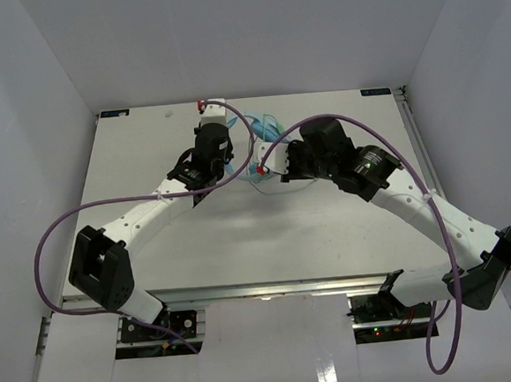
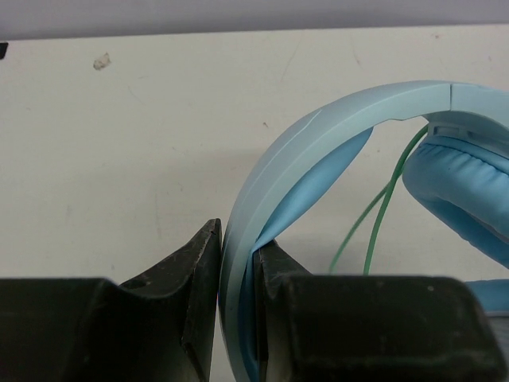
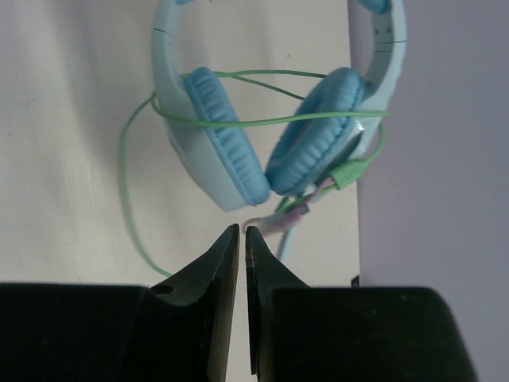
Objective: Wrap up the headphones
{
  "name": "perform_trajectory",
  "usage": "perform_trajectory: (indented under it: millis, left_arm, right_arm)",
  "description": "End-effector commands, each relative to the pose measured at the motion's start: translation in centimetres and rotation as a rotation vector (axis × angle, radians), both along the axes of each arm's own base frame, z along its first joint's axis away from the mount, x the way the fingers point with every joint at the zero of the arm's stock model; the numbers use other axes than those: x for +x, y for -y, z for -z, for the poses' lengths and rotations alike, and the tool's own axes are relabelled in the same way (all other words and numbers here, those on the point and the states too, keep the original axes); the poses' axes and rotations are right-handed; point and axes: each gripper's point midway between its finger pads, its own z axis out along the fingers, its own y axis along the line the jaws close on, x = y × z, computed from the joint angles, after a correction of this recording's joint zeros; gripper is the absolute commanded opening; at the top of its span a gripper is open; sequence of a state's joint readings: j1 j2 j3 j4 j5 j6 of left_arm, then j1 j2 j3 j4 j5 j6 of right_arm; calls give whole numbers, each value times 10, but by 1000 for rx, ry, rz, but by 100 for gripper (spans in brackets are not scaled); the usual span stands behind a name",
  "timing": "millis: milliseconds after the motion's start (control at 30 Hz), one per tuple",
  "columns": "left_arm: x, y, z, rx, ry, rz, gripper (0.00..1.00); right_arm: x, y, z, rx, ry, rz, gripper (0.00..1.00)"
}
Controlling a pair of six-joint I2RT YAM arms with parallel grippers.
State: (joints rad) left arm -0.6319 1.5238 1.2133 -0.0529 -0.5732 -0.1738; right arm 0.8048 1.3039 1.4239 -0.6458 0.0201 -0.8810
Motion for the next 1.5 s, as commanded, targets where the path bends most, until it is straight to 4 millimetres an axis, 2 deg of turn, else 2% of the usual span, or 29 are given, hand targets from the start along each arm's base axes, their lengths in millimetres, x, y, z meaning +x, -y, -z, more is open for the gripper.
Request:
perform_trajectory:
  millis: [0, 167, 333, 400, 500, 533, 600, 667, 700, 800, 900, 1067, 1167, 1233, 1267, 1300, 1400, 1467]
  left_arm:
    - [-11, 9, -32, -126, 49, 62, 0]
    - [-21, 10, -17, -133, 3, 92, 0]
    - [-25, 5, -21, -149, 19, 76, 0]
    - [-26, 3, -28, -162, 44, 72, 0]
    - [-27, 3, -35, -188, 79, 74, 0]
    - [-27, 3, -41, -207, 102, 80, 0]
    - [-30, 5, -50, -237, 136, 95, 0]
    - [-34, 7, -60, -273, 161, 120, 0]
    - [-35, 9, -63, -294, 164, 128, 0]
    - [-42, 15, -73, -361, 164, 171, 0]
    - [-50, 19, -82, -434, 137, 198, 0]
    - [-58, 27, -105, -564, 95, 222, 0]
    - [-62, 26, -127, -598, 108, 229, 0]
    - [-64, 26, -141, -613, 123, 236, 0]
    - [-65, 26, -149, -618, 132, 243, 0]
    - [-66, 26, -156, -624, 139, 249, 0]
    - [-70, 25, -176, -640, 165, 265, 0]
    - [-73, 25, -187, -651, 175, 275, 0]
  right_arm:
    - [23, 12, -15, -76, 161, 89, 12]
    - [27, 5, -21, -36, 174, 99, 9]
    - [12, 0, -26, 64, 101, 33, 11]
    - [14, 10, -36, 149, 59, 44, 22]
    - [28, 40, -60, 308, -1, 65, 47]
    - [32, 48, -64, 350, -21, 73, 51]
    - [42, 66, -63, 421, -74, 91, 59]
    - [49, 76, -59, 489, -128, 97, 61]
    - [56, 88, -58, 518, -141, 127, 63]
    - [67, 110, -60, 639, -207, 134, 67]
    - [78, 133, -61, 716, -245, 119, 76]
    - [72, 124, -21, 695, -317, -11, 91]
    - [66, 120, -12, 690, -258, -82, 98]
    - [58, 116, 10, 718, -271, -108, 92]
    - [55, 113, 13, 733, -255, -130, 90]
    - [57, 111, 4, 757, -205, -144, 90]
    - [64, 100, 22, 786, -268, -125, 90]
    - [64, 80, 29, 802, -325, -154, 90]
